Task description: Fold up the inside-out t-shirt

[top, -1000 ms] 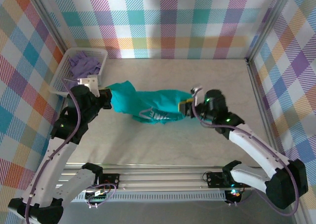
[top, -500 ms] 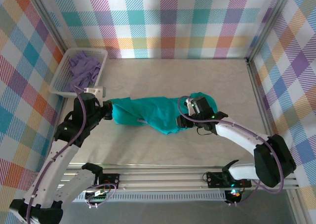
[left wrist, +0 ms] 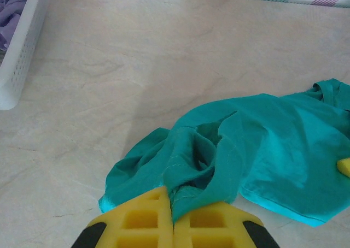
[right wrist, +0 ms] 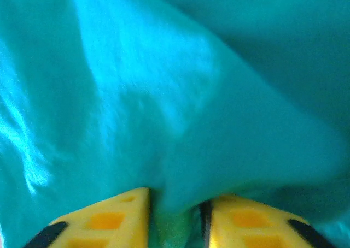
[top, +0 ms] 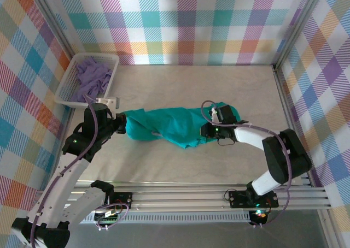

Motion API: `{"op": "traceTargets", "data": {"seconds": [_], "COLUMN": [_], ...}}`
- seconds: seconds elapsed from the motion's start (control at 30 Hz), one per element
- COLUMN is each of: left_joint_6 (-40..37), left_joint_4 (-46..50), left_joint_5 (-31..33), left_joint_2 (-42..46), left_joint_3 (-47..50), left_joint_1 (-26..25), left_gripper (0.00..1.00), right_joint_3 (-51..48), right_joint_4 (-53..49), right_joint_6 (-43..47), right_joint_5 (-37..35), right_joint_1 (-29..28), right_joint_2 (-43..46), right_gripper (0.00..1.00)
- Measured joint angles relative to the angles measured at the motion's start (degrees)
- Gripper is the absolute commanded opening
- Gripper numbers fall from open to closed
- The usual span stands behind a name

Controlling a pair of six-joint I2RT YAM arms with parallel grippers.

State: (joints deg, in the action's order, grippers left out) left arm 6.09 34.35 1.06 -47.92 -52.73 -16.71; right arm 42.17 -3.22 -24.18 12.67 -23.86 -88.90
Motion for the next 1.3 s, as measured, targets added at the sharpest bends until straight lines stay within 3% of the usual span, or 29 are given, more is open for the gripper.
{"op": "traceTargets", "data": {"seconds": [0.37, 0.53, 0.63, 0.73, 1.0, 1.3], "left_joint_6": [-0.7, -1.0, -1.0, -1.0, -1.1, -1.1], "left_joint_4": [0.0, 0.0, 0.0, 0.0, 0.0, 0.0], "left_joint_5": [0.0, 0.0, 0.0, 0.0, 0.0, -0.2], "left_joint_2": [0.0, 0.0, 0.0, 0.0, -0.2, -0.4], "left_joint_3": [0.0, 0.0, 0.0, 0.0, 0.0, 0.0], "left_joint_1": [0.0, 0.0, 0.0, 0.0, 0.0, 0.0], "left_gripper": [0.0, 0.0, 0.0, 0.0, 0.0, 0.0], "right_joint_3": [17.3, 25.9, 29.2, 27.3, 11.6, 8.8], "right_joint_4": [1.5, 0.3, -2.5, -5.2, -8.0, -6.4], "right_joint_6": [4.0, 5.7, 7.7, 9.3, 9.9, 8.6], "right_joint_5": [1.1, 2.2, 1.9, 1.4, 1.3, 3.0], "right_joint_1": [0.6, 0.6, 0.6, 0.6, 0.6, 1.8], "right_joint_2": [0.3, -10.3, -15.2, -14.0, -0.4, -5.7], "right_gripper": [0.14, 0.43, 0.49, 0.53, 0.56, 0.52]}}
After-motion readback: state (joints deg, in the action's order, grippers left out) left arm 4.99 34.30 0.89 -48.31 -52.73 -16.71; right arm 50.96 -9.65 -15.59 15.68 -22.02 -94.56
